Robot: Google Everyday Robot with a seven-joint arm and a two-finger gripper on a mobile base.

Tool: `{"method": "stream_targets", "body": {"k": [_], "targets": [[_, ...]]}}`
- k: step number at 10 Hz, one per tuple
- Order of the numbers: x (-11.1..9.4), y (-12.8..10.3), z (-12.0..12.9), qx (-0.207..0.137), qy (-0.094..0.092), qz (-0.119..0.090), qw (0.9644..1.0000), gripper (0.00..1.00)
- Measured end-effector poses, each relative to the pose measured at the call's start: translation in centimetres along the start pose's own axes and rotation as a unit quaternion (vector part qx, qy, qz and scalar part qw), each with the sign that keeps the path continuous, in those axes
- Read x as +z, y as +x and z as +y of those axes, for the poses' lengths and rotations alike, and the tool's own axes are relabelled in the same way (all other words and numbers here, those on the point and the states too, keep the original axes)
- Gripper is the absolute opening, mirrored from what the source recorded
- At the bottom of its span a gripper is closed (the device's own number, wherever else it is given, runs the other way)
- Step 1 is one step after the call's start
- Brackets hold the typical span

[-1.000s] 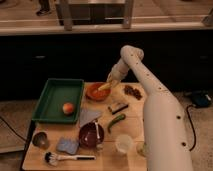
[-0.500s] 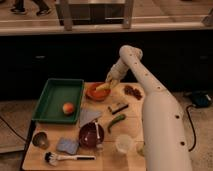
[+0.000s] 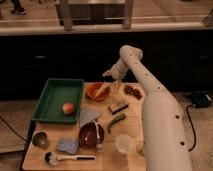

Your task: Place banana in red bowl

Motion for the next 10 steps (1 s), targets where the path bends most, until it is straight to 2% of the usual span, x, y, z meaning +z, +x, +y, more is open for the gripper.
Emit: {"method": "stream_targets", "body": {"k": [10], "targets": [[-0.02,-0.01,0.18,-0.006,-0.006,-0.002,1.0,0.8]]}}
